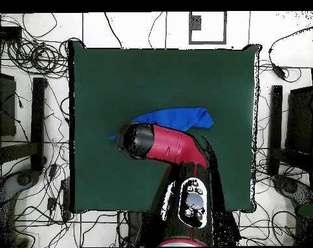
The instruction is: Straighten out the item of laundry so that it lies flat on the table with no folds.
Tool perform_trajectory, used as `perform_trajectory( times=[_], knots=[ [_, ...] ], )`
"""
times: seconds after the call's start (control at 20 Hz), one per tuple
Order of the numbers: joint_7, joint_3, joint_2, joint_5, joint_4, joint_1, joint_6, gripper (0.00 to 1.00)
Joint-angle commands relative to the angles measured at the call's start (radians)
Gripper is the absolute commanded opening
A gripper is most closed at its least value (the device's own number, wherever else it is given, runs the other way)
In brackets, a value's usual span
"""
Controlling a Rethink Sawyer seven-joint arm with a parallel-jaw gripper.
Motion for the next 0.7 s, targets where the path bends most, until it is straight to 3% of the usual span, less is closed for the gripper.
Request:
perform_trajectory(
  times=[0.05,0.7],
  knots=[
    [0.150,0.078,0.033,0.017,0.028,0.011,-0.030,0.00],
    [0.153,0.084,0.023,0.021,0.049,0.011,-0.052,0.00]
  ],
)
